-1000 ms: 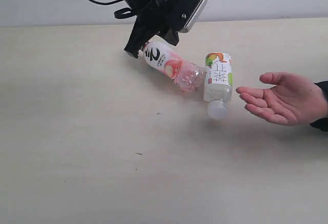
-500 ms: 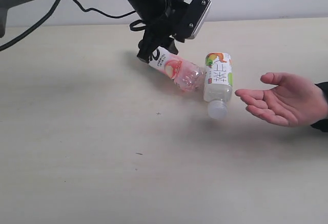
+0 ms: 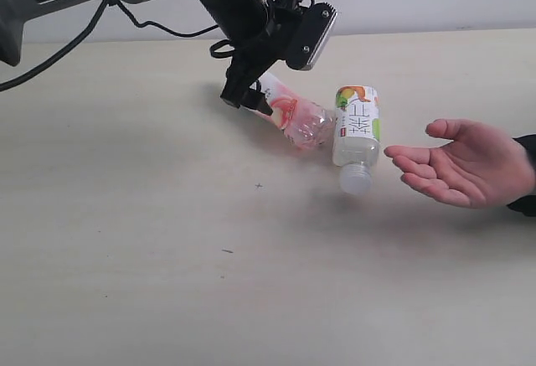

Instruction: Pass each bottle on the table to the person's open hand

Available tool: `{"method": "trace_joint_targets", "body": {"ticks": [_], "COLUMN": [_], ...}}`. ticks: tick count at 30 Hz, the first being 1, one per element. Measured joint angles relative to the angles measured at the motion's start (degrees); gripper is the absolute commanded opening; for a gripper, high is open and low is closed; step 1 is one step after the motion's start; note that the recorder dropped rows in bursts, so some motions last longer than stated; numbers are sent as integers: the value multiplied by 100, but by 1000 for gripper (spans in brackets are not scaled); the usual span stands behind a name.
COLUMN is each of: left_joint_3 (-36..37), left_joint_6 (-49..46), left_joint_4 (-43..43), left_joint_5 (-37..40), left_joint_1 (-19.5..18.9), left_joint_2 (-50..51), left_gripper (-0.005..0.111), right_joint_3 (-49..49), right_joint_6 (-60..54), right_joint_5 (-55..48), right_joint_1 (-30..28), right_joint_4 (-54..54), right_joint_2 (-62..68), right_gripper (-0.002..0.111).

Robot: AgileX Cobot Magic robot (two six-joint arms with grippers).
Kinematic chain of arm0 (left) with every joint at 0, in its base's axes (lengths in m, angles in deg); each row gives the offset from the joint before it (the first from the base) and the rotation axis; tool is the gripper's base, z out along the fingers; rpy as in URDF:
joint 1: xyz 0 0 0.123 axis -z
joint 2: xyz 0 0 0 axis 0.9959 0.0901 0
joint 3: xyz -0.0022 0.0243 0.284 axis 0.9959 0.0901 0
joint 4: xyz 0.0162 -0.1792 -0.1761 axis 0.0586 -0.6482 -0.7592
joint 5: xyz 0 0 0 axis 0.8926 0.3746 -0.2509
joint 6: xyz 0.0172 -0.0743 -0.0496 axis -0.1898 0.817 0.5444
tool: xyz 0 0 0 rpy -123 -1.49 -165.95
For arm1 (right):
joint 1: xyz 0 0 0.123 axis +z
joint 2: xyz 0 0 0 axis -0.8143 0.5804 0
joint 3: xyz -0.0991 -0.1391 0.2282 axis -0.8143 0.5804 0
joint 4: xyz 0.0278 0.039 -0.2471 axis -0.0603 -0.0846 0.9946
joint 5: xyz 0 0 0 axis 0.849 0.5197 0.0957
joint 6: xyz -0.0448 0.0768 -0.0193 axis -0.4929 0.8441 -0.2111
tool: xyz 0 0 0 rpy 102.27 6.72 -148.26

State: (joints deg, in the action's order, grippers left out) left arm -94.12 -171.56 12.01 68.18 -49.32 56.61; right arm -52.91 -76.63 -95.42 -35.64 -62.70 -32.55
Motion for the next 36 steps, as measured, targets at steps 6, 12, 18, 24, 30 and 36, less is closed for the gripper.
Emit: {"method": "trace_joint_targets", "body": {"ticks": [6, 12, 18, 24, 30, 36], "left_joint_3": [0, 0, 0, 0, 0, 0], "left_joint_6": [25, 143, 228, 228, 175, -16], "left_joint_4": [14, 56, 278, 239, 25, -20], "left_joint_5": [0, 46, 101, 87, -149, -472], "left_joint_1": [0, 0, -63, -269, -340, -340], "left_joint_2": [0, 0, 0, 14, 253, 499], "left_gripper": [101, 101, 98, 94, 94, 94], "right_joint_3": [0, 0, 0, 0, 0, 0], "right_joint_6": [0, 0, 0, 0, 0, 0], "right_joint_5": [0, 0, 0, 0, 0, 0], "right_joint_1": [0, 0, 0, 0, 0, 0], "right_joint_4": [0, 0, 0, 0, 0, 0], "right_joint_2": [0, 0, 0, 0, 0, 0], "right_gripper": [0, 0, 0, 0, 0, 0]}}
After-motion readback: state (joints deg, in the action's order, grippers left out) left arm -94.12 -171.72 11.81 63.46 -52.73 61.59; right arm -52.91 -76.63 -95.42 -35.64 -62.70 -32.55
